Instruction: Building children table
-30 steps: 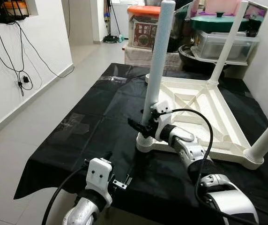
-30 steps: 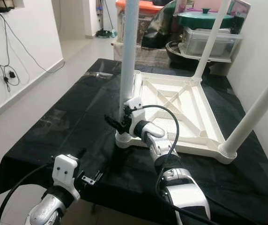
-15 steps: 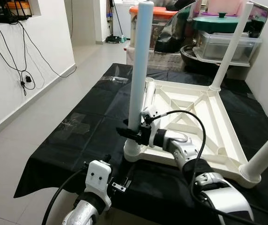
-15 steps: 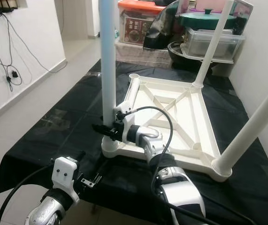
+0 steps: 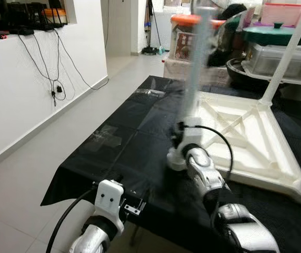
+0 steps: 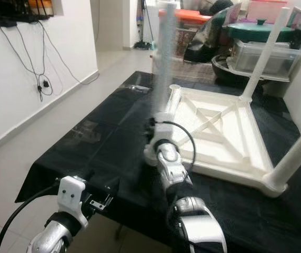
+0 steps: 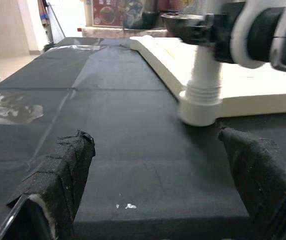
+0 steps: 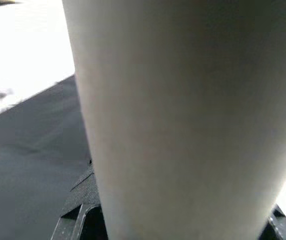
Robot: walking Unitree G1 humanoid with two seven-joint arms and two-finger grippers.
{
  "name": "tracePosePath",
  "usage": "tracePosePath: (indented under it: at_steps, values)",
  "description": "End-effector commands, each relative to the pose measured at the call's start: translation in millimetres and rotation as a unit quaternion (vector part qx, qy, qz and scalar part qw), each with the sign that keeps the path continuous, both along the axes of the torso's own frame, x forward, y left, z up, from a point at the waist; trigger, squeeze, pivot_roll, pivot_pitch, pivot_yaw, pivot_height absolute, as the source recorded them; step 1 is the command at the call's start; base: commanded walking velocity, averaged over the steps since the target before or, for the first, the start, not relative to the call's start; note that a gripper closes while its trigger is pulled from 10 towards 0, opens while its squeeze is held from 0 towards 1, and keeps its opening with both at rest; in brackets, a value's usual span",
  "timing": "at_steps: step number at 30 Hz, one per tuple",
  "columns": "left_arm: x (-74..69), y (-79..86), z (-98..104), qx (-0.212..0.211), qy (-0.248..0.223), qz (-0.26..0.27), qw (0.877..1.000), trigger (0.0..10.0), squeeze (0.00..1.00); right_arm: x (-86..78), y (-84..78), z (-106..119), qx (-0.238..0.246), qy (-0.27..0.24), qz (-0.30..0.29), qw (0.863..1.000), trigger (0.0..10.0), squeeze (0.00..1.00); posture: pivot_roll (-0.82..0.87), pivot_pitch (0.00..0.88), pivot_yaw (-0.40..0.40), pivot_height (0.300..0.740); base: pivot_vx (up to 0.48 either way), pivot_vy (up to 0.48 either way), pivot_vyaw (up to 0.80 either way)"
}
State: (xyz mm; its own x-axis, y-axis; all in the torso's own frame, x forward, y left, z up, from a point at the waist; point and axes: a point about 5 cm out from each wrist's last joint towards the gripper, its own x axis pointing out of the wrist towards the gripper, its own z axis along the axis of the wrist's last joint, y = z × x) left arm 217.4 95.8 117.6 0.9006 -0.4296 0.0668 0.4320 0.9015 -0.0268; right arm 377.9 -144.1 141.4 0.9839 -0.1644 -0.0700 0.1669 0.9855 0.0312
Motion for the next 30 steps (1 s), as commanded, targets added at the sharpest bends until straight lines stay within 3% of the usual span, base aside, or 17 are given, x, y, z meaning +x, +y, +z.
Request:
tracePosePath:
  at_steps: [1,2,3,4,6,7,10,11,12,13,17,21,26,27,28,29,30]
  values:
    - [0.3,-0.5,0.1,0.003,0.002,-0.004,1.0,10.0,0.0,-7.9,-15.2,-16.1,-0.005,0.042,-0.06,0.997,0.0,0.0,0.16,0.0,-0.066,0.74,0.0,0.0,0.0]
    - [0.3,-0.5,0.1,0.003,0.002,-0.004,1.0,10.0,0.0,-7.9,-15.2,-16.1,-0.005,0.042,-0.06,0.997,0.0,0.0,0.16,0.0,-0.066,0.74,0.0,0.0,0.0]
    - [0.5,-0.5,0.1,0.003,0.002,-0.003,1.0,10.0,0.0,-17.1,-18.8,-20.5,0.002,0.045,-0.106,0.993,3.4,0.0,0.16,0.0,-0.069,0.74,0.0,0.0,0.0]
    - [0.6,-0.5,0.2,0.003,0.002,-0.003,1.0,10.0,0.0,-18.9,-7.1,-21.0,0.026,0.03,-0.084,0.996,10.0,0.0,0.16,0.0,-0.069,0.74,0.0,0.0,0.0]
    - [0.6,-0.4,0.3,0.003,0.002,-0.003,1.0,10.0,0.0,-18.1,3.5,-20.1,0.042,0.018,-0.055,0.997,10.0,0.0,0.16,0.0,-0.069,0.74,0.0,0.0,0.0]
    - [0.6,-0.3,0.3,0.004,0.003,-0.003,1.0,10.0,0.0,-15.3,17.2,-13.8,0.057,-0.013,0.002,0.998,10.0,1.0,0.16,0.0,-0.066,0.74,0.0,0.0,0.0]
    - [0.7,-0.2,0.3,0.004,0.003,-0.003,1.0,10.0,0.0,-12.9,26.2,-7.7,0.064,-0.04,0.048,0.996,10.0,1.0,0.16,0.0,-0.067,0.74,0.0,0.0,0.0]
    - [0.9,0.0,0.1,0.004,0.003,-0.003,1.0,10.0,0.0,-8.7,29.1,-0.6,0.07,-0.063,0.093,0.991,10.0,0.45,0.17,0.0,-0.07,0.74,0.0,0.0,0.0]
    - [0.9,0.0,0.1,0.004,0.003,-0.003,1.0,10.0,0.0,-8.7,29.1,-0.6,0.07,-0.063,0.093,0.991,10.0,0.45,0.17,0.0,-0.07,0.74,0.0,0.0,0.0]
    - [1.0,-0.1,-0.2,0.004,0.004,-0.004,1.0,10.0,0.0,-4.9,29.7,6.5,0.062,-0.086,0.154,0.982,10.0,0.0,0.16,0.0,-0.068,0.74,0.0,0.0,0.0]
    - [1.4,-0.2,-0.5,0.004,0.004,-0.005,1.0,10.0,0.0,-0.3,26.2,11.3,0.057,-0.078,0.26,0.961,10.0,0.0,0.17,0.0,-0.071,0.74,0.0,0.0,0.0]
    - [2.3,-0.7,-1.5,0.003,0.005,-0.004,1.0,10.0,0.0,-0.9,19.0,16.2,0.078,-0.02,0.425,0.902,10.0,0.0,0.17,0.0,-0.075,0.74,0.0,0.0,0.0]
    - [2.4,-0.9,-1.9,0.003,0.005,-0.005,1.0,10.0,0.0,-2.3,20.9,20.4,0.081,-0.01,0.465,0.881,10.0,0.0,0.17,0.0,-0.08,0.74,0.0,0.0,0.0]
    - [2.4,-0.8,-2.6,0.003,0.006,-0.005,1.0,10.0,0.0,-4.4,26.2,22.7,0.078,-0.004,0.507,0.858,10.0,0.0,0.18,0.0,-0.082,0.74,0.0,0.0,0.0]
    - [2.4,-0.8,-2.6,0.003,0.006,-0.005,1.0,10.0,0.0,-4.4,26.2,22.7,0.078,-0.004,0.507,0.858,10.0,0.0,0.18,0.0,-0.082,0.74,0.0,0.0,0.0]
    - [2.4,-0.6,-3.6,0.004,0.007,-0.005,1.0,10.0,0.0,-7.4,32.5,24.3,0.075,0.003,0.552,0.831,10.0,0.0,0.19,0.0,-0.085,0.74,0.0,0.0,0.0]
    - [2.4,-0.6,-3.6,0.004,0.007,-0.005,1.0,10.0,0.0,-7.4,32.5,24.3,0.075,0.003,0.552,0.831,10.0,0.0,0.19,0.0,-0.085,0.74,0.0,0.0,0.0]
